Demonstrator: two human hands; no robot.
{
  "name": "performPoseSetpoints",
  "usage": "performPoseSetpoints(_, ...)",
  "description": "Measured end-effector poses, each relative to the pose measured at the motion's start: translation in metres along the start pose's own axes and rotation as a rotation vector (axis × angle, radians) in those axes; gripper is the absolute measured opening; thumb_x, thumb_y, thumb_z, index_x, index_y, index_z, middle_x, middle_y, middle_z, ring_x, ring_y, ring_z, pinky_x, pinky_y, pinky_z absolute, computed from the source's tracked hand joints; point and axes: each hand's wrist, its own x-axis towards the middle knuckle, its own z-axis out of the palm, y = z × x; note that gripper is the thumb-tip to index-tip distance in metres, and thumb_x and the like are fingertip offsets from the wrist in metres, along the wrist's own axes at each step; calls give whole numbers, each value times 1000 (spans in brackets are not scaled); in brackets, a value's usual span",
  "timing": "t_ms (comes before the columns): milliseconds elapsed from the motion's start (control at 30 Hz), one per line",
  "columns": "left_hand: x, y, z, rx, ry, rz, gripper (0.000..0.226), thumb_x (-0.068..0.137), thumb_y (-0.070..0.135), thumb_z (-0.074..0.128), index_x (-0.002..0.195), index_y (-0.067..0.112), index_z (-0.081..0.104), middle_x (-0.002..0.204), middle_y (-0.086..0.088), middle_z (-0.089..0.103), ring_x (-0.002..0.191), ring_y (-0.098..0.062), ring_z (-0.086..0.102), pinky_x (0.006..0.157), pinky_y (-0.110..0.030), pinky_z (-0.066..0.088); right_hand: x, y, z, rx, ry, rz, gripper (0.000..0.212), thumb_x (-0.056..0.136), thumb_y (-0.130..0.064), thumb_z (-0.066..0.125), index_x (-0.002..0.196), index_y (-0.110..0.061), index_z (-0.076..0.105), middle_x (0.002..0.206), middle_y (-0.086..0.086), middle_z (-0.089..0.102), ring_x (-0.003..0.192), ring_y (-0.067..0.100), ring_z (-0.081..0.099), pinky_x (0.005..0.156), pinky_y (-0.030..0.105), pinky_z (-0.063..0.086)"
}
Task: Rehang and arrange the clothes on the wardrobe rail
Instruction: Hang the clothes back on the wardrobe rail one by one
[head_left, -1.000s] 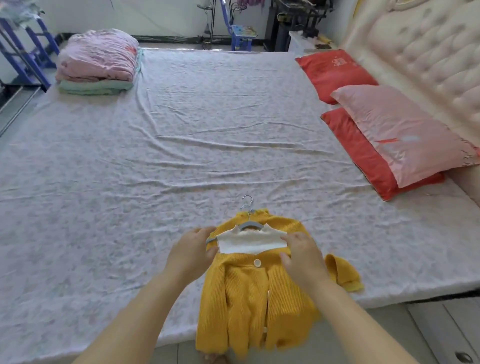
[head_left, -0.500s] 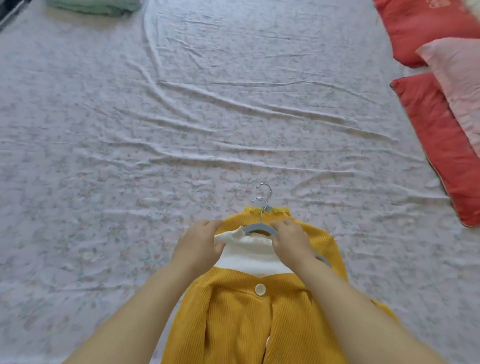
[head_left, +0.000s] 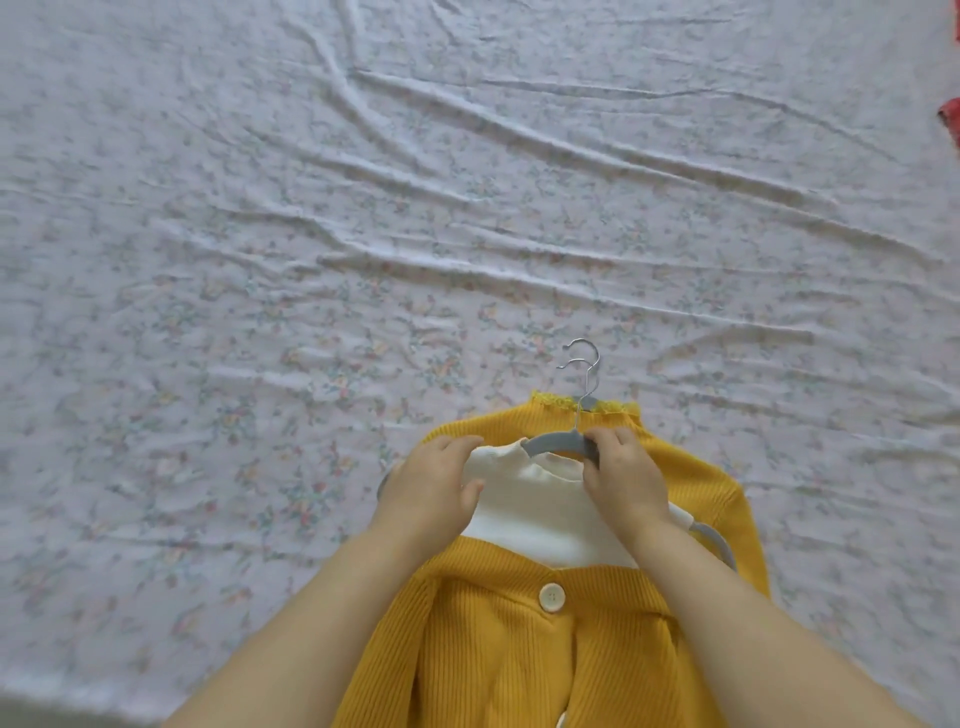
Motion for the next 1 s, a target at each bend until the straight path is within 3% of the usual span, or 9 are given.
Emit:
performPoseSetpoints(133,-16,27,-16,-14,101,99,50,93,31,48,141,23,33,140,4,39,130,-15,34,106,-33,32,-30,-21,-43,126,122,-179,21,77,-4,63,98,-8,61,93,12,56,75,28,58,59,37,51)
performPoseSetpoints(233,-33,51,-27,20,153,177,52,92,37,48,141,29,32,138,8,41,130,-11,32,110,-32,21,-63,-48,-80,137,259,-302,22,76,-13,54,98,-18,54,87,3,59,79,12,51,68,23,46)
performPoseSetpoints(333,-61,63,-39,-29,151,186,44,91,40,47,134,35,41,123,12,54,121,-9,43,110,-43,22,-101,-76,-118,182,321,-305,23,79,-18,53,101,-21,53,90,-3,58,82,7,50,73,18,43)
performPoseSetpoints(433,-95,66,-60,-206,285,235,35,78,40,46,109,36,62,90,11,70,88,-14,63,84,-39,47,-128,-99,-150,203,344,-335,24,79,-23,47,103,-26,52,94,-13,50,82,5,49,71,14,41)
performPoseSetpoints(500,-118,67,-78,-209,354,272,36,73,40,47,108,37,57,82,16,69,77,-4,60,70,-23,44,-143,-112,-166,209,354,-362,26,78,-25,49,103,-29,52,95,-15,48,82,5,50,69,12,40)
performPoseSetpoints(600,-159,70,-103,-212,427,286,39,68,41,50,108,39,52,79,21,67,73,1,56,61,-17,41,-165,-131,-188,236,346,-418,28,76,-29,52,104,-31,54,96,-15,50,81,3,51,70,9,40)
performPoseSetpoints(867,-258,43,-139,-337,663,10,41,61,54,47,101,63,45,74,27,66,80,0,60,66,-15,44,-196,-197,-224,140,118,-624,43,72,-34,45,112,-46,49,85,-12,44,54,5,47,42,10,33)
performPoseSetpoints(933,-289,36,-152,-338,763,-38,42,63,50,54,103,59,47,68,36,59,76,1,60,66,-17,46,-203,-222,-232,84,7,-688,30,88,-54,27,113,-59,42,87,-18,48,65,1,50,54,11,41)
performPoseSetpoints(1000,-321,26,-165,-328,880,-88,40,66,50,53,107,53,51,76,38,58,74,5,58,69,-18,44,-212,-247,-233,117,-176,-767,66,71,-83,-12,115,-65,34,95,-25,51,80,-5,50,72,18,45)
